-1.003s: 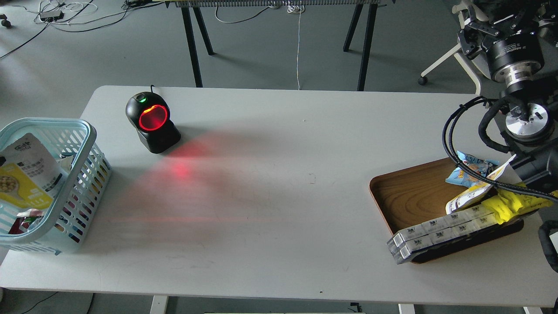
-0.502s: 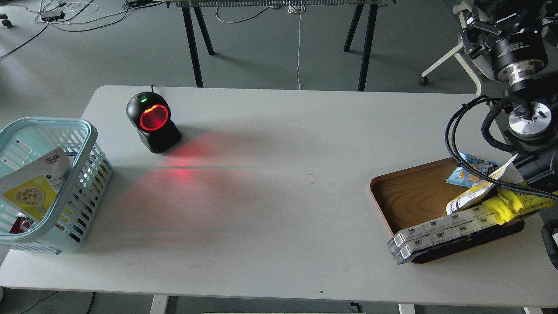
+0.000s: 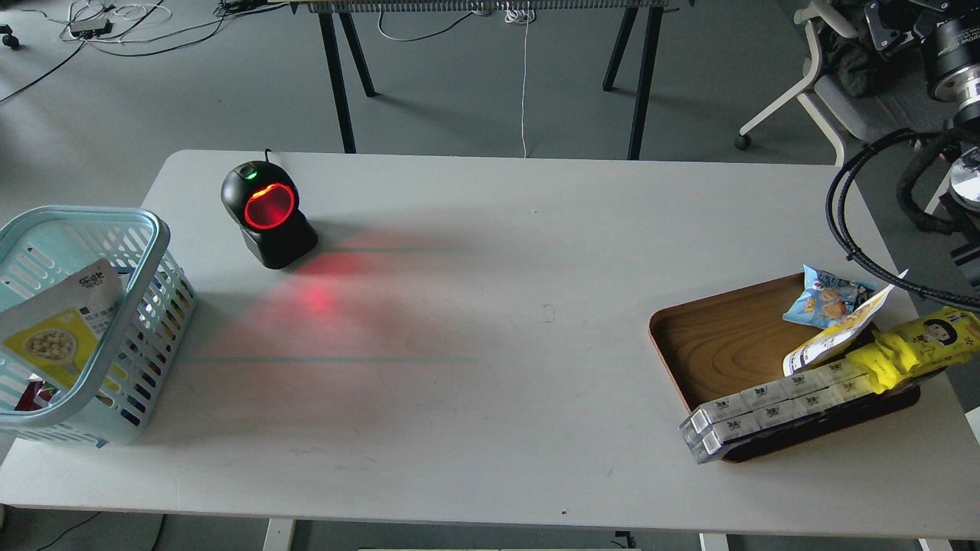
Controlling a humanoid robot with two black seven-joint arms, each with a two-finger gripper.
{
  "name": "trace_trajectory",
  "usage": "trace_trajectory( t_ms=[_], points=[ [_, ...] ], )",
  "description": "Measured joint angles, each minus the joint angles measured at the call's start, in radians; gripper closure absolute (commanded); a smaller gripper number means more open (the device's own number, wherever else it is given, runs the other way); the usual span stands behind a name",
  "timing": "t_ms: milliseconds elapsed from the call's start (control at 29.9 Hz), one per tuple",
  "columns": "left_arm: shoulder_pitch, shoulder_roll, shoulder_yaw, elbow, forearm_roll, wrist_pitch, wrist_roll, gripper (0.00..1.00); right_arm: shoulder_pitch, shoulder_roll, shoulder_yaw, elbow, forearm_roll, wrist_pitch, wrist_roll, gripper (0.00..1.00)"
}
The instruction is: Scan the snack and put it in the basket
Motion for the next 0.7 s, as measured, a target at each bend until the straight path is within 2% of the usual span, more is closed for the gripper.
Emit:
trace_trajectory(
  t_ms=[100, 234, 334, 468, 568, 702],
  points=[
    [0.000, -0.126, -0.094, 0.126, -0.108, -0.039, 0.045, 0.00, 0.001, -0.001, 0.002, 0.000, 0.001, 0.000, -0.001, 0.02],
    [-0.001, -0.287, -0.214, 0.248, -0.207, -0.046, 0.134, 0.00, 0.002, -0.001, 0.017, 0.001, 0.002, 0.000, -0.005, 0.01],
    [-0.018, -0.398, -0.286, 0.313, -0.237, -0.047, 0.188, 0.00, -0.004, 0.009, 0.050, 0.000, 0.005, 0.000, -0.035, 0.01],
    [-0.039, -0.522, -0.341, 0.395, -0.271, -0.047, 0.212, 0.00, -0.010, 0.026, 0.111, -0.005, 0.009, 0.000, -0.077, 0.01],
    [-0.043, -0.581, -0.354, 0.443, -0.331, -0.047, 0.220, 0.00, -0.011, 0.050, 0.126, -0.020, 0.010, 0.000, -0.086, 0.01],
    [-0.044, -0.659, -0.356, 0.488, -0.438, -0.047, 0.264, 0.00, -0.012, 0.076, 0.130, -0.034, 0.011, 0.000, -0.090, 0.01]
  ],
)
